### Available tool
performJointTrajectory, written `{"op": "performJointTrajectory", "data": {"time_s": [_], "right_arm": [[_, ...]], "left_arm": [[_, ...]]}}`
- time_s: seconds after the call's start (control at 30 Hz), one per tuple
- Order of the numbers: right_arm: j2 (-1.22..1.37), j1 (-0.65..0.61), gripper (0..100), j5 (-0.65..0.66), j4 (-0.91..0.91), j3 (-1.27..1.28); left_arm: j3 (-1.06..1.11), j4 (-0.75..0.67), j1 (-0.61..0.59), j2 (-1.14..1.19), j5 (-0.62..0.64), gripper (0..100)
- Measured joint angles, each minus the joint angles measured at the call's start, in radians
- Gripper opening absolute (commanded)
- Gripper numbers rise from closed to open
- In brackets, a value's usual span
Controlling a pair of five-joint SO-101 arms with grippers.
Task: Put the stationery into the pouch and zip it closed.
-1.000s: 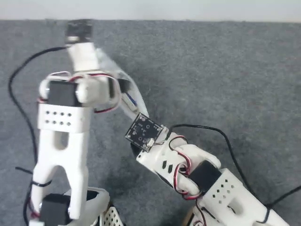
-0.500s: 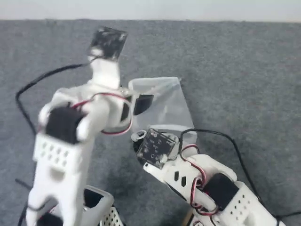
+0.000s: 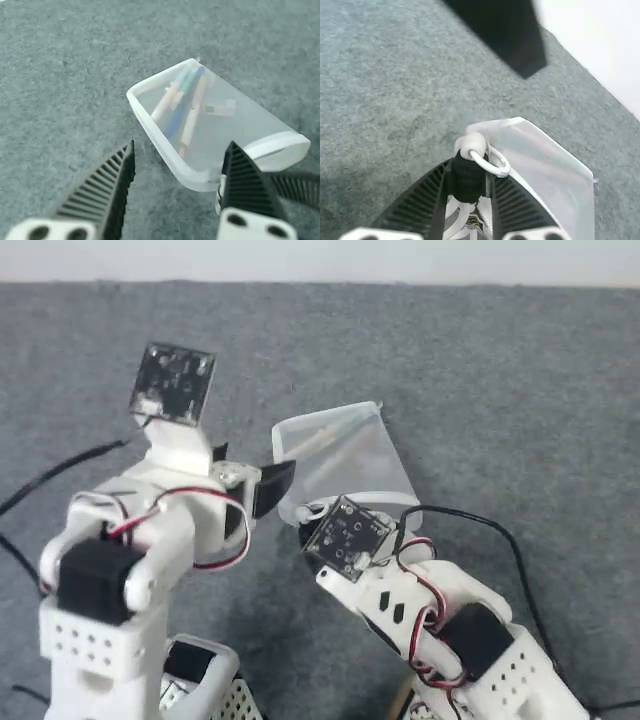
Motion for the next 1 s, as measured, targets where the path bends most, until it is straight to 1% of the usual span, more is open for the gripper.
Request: {"op": "performJointTrajectory", "data": {"time_s": [0.17, 0.4, 0.47, 0.6, 0.7, 0.87, 1.0], "right_arm": [[-0.025, 0.041, 0.6, 0.000, 0.000, 0.000], [-0.186, 0.081, 0.6, 0.002, 0.000, 0.000], [-0.232, 0.106, 0.6, 0.003, 0.000, 0.002], [-0.270, 0.140, 0.6, 0.003, 0.000, 0.002], [-0.272, 0.144, 0.6, 0.003, 0.000, 0.002], [-0.281, 0.144, 0.6, 0.003, 0.000, 0.002], [-0.304, 0.146, 0.6, 0.003, 0.000, 0.002]], "left_arm": [[0.123, -0.074, -0.011, -0.106, -0.005, 27], [0.408, -0.324, -0.008, -0.302, -0.005, 27], [0.468, -0.359, -0.008, -0.365, -0.008, 27], [0.489, -0.364, -0.006, -0.494, -0.061, 27], [0.489, -0.350, 0.034, -0.555, -0.075, 27], [0.489, -0.273, 0.137, -0.586, -0.157, 27], [0.489, -0.238, 0.163, -0.586, -0.212, 27]]}}
